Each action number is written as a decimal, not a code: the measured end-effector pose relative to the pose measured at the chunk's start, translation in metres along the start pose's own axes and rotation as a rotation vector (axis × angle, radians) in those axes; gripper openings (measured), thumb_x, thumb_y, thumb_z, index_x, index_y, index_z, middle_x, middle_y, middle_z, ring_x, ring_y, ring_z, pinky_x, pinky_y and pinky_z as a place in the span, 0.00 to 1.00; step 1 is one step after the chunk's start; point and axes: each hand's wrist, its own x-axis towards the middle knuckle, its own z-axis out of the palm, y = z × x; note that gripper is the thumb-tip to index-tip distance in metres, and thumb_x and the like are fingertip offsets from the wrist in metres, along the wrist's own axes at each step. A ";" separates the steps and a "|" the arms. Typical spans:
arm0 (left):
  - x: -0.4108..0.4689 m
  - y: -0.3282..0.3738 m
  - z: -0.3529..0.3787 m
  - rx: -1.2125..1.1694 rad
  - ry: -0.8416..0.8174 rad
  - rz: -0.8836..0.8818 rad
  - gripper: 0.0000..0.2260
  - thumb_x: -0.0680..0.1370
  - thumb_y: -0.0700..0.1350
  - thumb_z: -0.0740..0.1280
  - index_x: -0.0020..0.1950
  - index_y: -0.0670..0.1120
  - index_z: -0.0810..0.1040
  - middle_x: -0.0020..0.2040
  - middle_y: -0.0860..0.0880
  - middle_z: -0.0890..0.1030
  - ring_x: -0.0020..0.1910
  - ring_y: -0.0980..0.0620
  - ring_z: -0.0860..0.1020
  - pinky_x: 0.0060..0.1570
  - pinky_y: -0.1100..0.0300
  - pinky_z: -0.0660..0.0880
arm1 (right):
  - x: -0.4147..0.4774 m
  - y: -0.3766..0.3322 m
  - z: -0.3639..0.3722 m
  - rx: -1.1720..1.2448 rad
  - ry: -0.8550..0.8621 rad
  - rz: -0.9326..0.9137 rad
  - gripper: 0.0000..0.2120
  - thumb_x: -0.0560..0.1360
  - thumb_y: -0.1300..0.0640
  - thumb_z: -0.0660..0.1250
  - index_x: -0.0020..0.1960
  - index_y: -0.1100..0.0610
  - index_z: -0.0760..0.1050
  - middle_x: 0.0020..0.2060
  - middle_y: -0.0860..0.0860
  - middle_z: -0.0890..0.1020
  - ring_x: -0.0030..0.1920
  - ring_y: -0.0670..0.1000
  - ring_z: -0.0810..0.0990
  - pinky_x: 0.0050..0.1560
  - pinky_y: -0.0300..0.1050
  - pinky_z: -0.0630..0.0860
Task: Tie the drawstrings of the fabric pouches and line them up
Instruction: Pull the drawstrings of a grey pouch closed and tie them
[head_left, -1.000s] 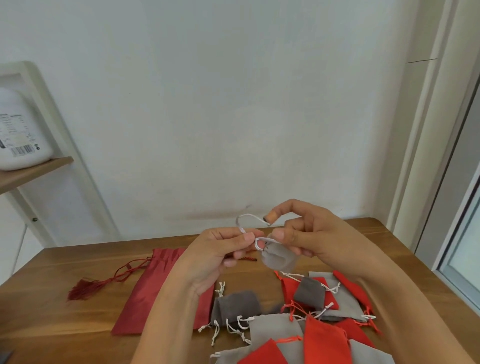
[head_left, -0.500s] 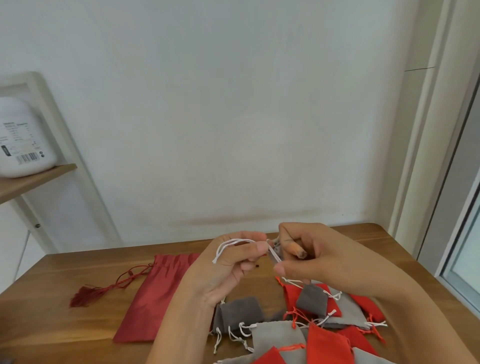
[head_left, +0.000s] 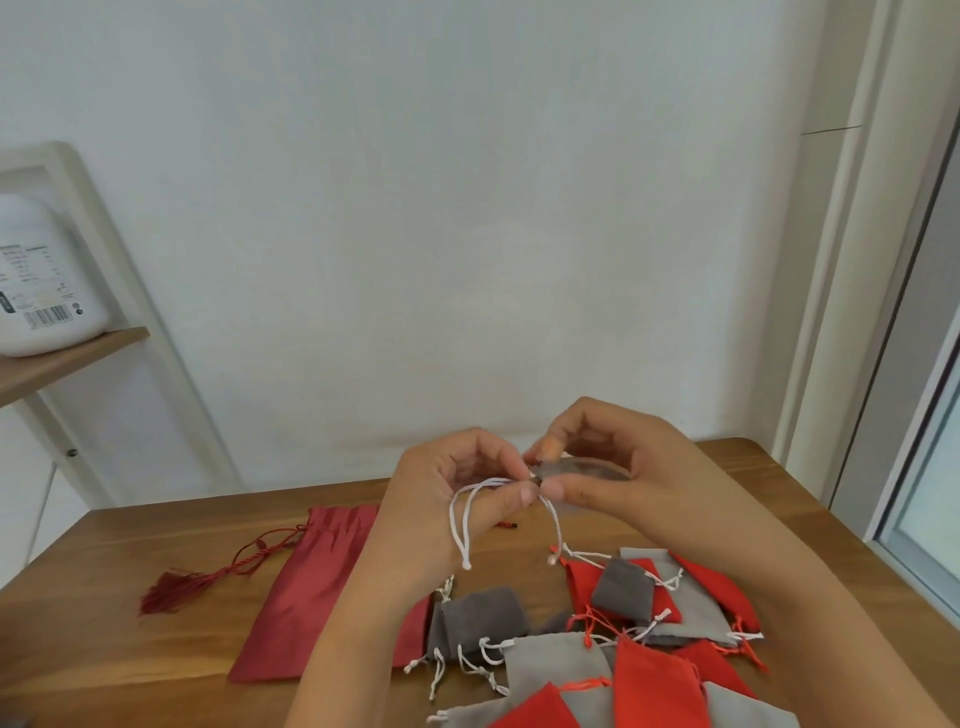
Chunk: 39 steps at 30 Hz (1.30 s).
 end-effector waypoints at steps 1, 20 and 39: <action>0.000 0.000 0.000 0.005 0.011 0.013 0.06 0.65 0.37 0.75 0.36 0.46 0.79 0.35 0.47 0.83 0.36 0.53 0.82 0.36 0.62 0.78 | 0.000 0.000 0.001 0.005 -0.005 0.003 0.08 0.71 0.60 0.74 0.46 0.55 0.77 0.46 0.48 0.84 0.51 0.44 0.82 0.58 0.45 0.76; 0.006 -0.020 0.002 0.302 0.075 0.361 0.06 0.72 0.47 0.70 0.49 0.53 0.82 0.46 0.56 0.82 0.46 0.58 0.81 0.45 0.67 0.77 | 0.008 0.007 0.009 0.294 0.110 0.109 0.09 0.73 0.69 0.69 0.43 0.63 0.69 0.40 0.56 0.85 0.43 0.53 0.85 0.49 0.42 0.79; 0.003 -0.024 0.003 0.407 0.181 0.425 0.09 0.72 0.57 0.69 0.48 0.54 0.81 0.42 0.61 0.81 0.44 0.64 0.80 0.45 0.71 0.74 | 0.004 0.001 0.010 0.074 0.189 0.046 0.12 0.69 0.71 0.71 0.36 0.59 0.71 0.36 0.52 0.85 0.39 0.50 0.85 0.44 0.42 0.81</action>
